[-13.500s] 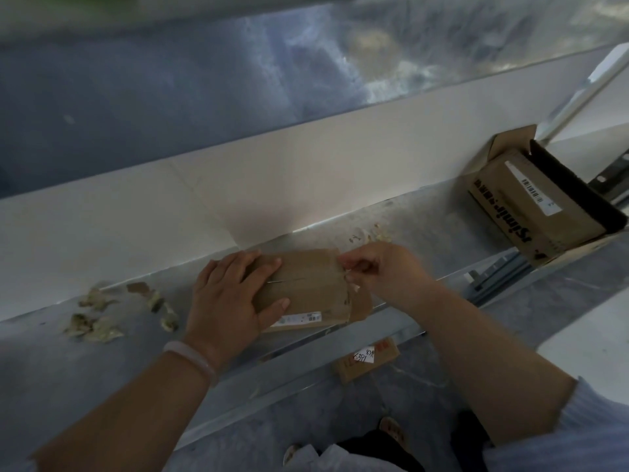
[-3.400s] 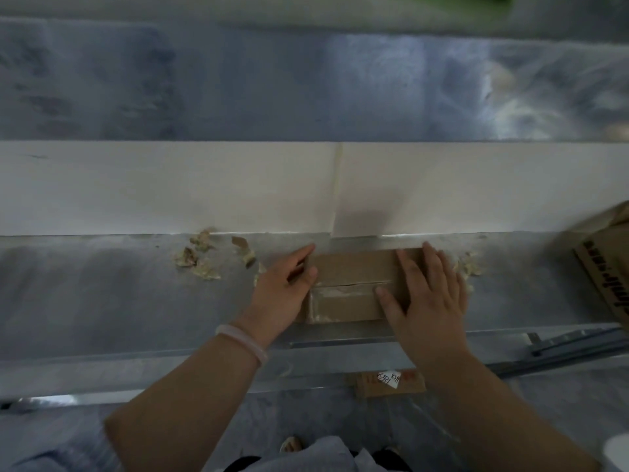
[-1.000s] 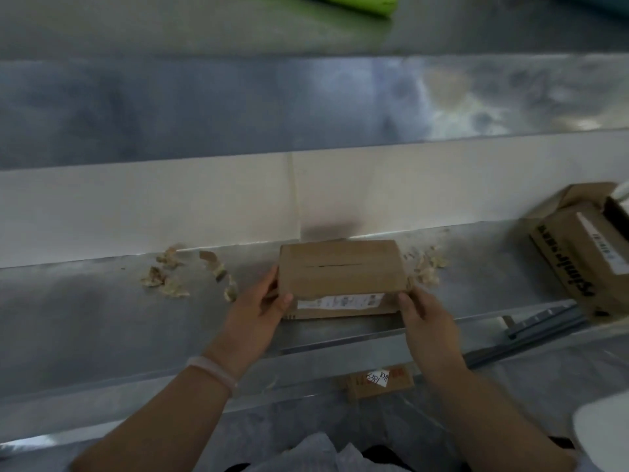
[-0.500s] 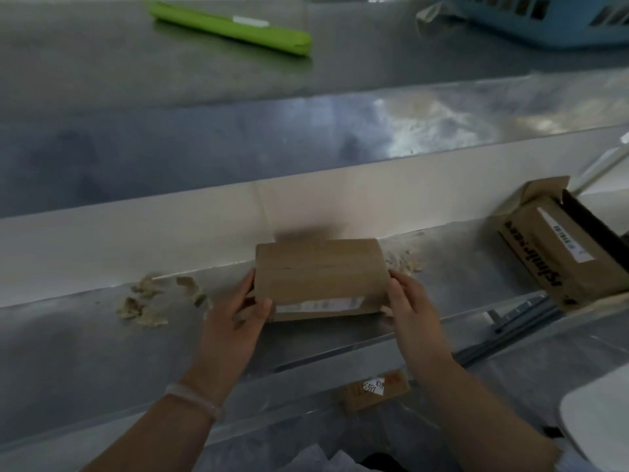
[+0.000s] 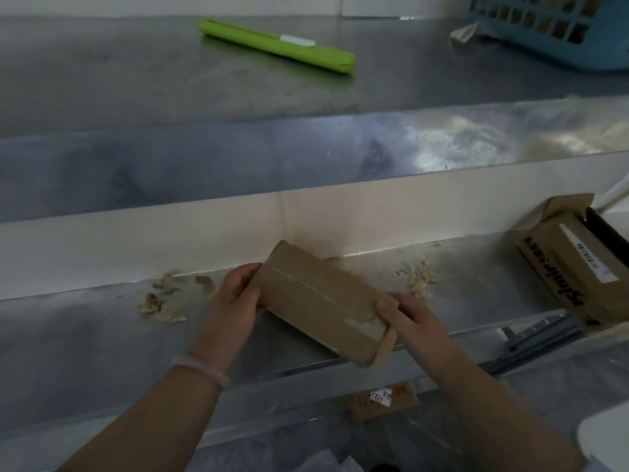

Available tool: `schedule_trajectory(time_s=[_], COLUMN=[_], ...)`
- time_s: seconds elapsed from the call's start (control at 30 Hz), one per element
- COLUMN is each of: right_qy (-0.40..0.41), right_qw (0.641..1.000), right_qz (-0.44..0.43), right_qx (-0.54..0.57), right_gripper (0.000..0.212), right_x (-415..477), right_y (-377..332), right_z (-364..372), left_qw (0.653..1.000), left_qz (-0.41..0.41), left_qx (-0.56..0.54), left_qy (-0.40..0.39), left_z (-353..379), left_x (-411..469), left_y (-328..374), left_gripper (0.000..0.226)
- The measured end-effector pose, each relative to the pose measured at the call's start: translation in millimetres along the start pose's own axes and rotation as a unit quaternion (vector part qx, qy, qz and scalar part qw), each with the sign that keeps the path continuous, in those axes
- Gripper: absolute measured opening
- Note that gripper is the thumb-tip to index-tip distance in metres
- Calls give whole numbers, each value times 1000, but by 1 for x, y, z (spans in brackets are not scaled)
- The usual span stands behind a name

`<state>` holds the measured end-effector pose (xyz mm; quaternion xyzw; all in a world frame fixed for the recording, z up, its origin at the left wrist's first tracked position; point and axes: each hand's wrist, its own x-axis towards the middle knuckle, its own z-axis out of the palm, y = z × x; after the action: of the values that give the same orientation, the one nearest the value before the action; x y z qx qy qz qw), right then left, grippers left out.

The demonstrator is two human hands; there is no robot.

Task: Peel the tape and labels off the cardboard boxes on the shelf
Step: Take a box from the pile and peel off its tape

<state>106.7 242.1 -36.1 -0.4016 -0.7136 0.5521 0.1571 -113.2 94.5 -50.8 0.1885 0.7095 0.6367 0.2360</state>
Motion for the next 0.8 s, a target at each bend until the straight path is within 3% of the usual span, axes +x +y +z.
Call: schedule_trajectory(time_s=[0.13, 0.2, 0.33, 0.43, 0.47, 0.53, 0.6, 0.67, 0.73, 0.8], right_qy=[-101, -142, -77, -64, -66, -56, -36, -40, -35, 29], right_qw=[994, 989, 997, 996, 995, 994, 995, 993, 991, 990], right_qz=[36, 30, -8, -12, -19, -43, -83, -93, -89, -101], right_qx=[-10, -39, -6, 54, 71, 79, 50, 66, 98, 95], right_gripper=[31, 44, 47, 54, 55, 55, 55, 51, 34, 18], right_x=[0, -1, -5, -12, -16, -23, -28, -29, -30, -26], right_y=[-7, -7, -1, 7, 8, 11, 12, 11, 7, 2], right_z=[6, 15, 41, 57, 61, 65, 66, 66, 65, 58], left_qw=[998, 996, 990, 992, 988, 969, 942, 897, 855, 818], left_qz=[12, 22, -18, -36, -33, -34, -5, 43, 82, 121], left_qx=[62, 89, 104, 117, 153, 239, 327, 426, 490, 524], left_qy=[-19, 1, 92, 11, -10, -42, -74, -107, -149, -206], left_z=[5, 14, 31, 39, 39, 34, 26, 17, 8, 0], left_x=[7, 3, -20, -44, -49, -55, -55, -53, -49, -44], left_y=[7, 11, 11, 12, 11, 17, 25, 30, 33, 37], left_gripper=[24, 31, 50, 67, 83, 116, 131, 129, 122, 120])
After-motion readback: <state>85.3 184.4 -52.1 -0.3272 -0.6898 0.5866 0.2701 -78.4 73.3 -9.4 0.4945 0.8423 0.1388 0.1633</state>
